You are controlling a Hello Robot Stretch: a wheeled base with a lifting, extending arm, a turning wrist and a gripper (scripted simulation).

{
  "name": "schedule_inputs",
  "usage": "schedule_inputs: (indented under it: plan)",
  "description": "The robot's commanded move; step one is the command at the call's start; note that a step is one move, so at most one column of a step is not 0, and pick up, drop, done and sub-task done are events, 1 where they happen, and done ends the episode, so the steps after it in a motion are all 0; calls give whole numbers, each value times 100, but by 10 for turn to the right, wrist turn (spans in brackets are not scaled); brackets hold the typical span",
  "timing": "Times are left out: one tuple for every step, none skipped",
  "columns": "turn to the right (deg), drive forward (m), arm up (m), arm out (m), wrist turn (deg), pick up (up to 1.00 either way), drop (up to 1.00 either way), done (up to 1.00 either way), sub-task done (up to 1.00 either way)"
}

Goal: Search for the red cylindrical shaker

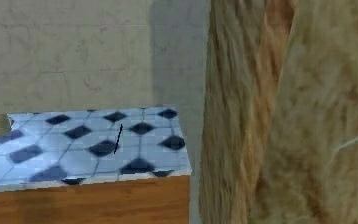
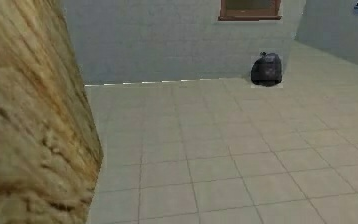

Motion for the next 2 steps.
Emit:
schedule_inputs:
  plan:
    - [-450,0,0,0,0,0,0,0,0]
    - [0,0,0,0,0,0,0,100,0]
